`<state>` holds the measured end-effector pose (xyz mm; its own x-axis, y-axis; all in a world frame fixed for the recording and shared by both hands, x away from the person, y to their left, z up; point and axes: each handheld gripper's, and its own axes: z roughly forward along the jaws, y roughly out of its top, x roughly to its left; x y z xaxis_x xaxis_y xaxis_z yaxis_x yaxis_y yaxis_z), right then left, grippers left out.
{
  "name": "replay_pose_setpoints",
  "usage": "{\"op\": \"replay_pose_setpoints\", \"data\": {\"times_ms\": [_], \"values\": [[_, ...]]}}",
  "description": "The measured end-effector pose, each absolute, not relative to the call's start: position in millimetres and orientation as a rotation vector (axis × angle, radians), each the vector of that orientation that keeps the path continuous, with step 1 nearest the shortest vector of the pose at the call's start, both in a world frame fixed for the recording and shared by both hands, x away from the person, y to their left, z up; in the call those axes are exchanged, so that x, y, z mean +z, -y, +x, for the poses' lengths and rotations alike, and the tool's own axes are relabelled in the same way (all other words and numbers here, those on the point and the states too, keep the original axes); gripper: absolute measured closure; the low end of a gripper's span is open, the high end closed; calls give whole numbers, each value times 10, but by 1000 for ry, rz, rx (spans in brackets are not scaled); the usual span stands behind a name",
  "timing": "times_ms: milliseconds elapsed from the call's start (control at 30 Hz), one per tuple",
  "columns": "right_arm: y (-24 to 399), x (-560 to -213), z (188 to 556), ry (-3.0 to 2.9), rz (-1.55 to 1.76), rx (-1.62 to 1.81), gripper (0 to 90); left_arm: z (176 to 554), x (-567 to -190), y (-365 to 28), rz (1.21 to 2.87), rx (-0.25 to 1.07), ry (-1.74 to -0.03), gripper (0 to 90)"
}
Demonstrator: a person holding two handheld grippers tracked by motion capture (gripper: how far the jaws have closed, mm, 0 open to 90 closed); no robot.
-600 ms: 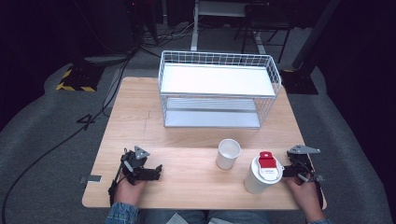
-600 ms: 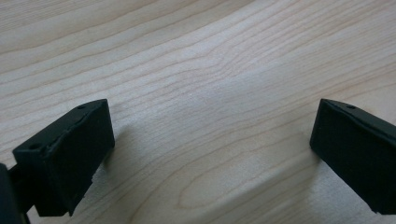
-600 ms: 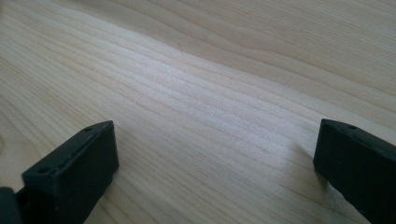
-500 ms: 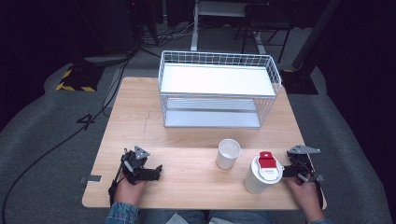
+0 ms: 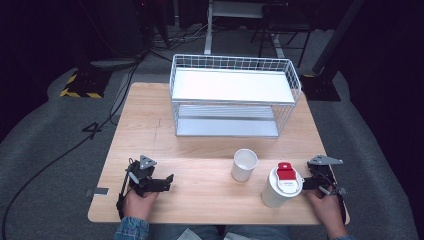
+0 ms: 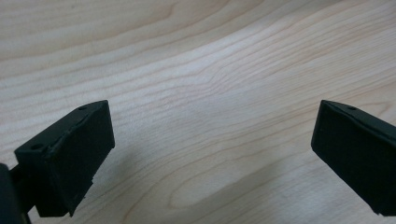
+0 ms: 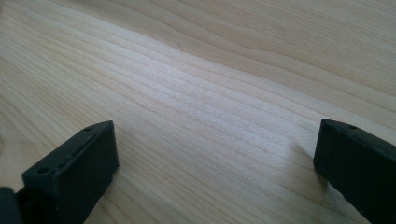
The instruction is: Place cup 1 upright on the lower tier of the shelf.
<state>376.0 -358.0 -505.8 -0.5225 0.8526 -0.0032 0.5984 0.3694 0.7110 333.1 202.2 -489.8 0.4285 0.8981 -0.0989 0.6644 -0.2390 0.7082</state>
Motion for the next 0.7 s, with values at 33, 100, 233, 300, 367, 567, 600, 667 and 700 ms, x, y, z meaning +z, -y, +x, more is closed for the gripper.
{"op": "replay_pose_setpoints", "data": {"times_ms": [33,100,233,300,367,567,600,667,700], "values": [[3580,-5058,3760,-2264,1266,943,1,3318,-4871,-1998,1991,435,-1302,2],[3580,-5058,3760,-2264,1266,943,1,3305,-4842,-1977,1996,437,-1283,5],[3580,-5058,3759,-2263,1266,941,1,3212,-4671,-1840,1997,465,-1200,31],[3580,-5058,3759,-2264,1266,943,1,3198,-4637,-1815,2004,473,-1176,32],[3580,-5059,3759,-2264,1266,943,1,3158,-4559,-1724,1996,476,-1127,34],[3580,-5058,3759,-2263,1266,941,1,3132,-4464,-1585,1997,462,-1046,57],[3580,-5058,3759,-2263,1266,941,1,3132,-4436,-1533,1990,453,-1016,58],[3580,-5058,3758,-2263,1266,941,1,3138,-4417,-1475,1982,441,-992,60],[3580,-5058,3759,-2263,1265,941,1,3145,-4415,-1442,1974,436,-980,61]]}}
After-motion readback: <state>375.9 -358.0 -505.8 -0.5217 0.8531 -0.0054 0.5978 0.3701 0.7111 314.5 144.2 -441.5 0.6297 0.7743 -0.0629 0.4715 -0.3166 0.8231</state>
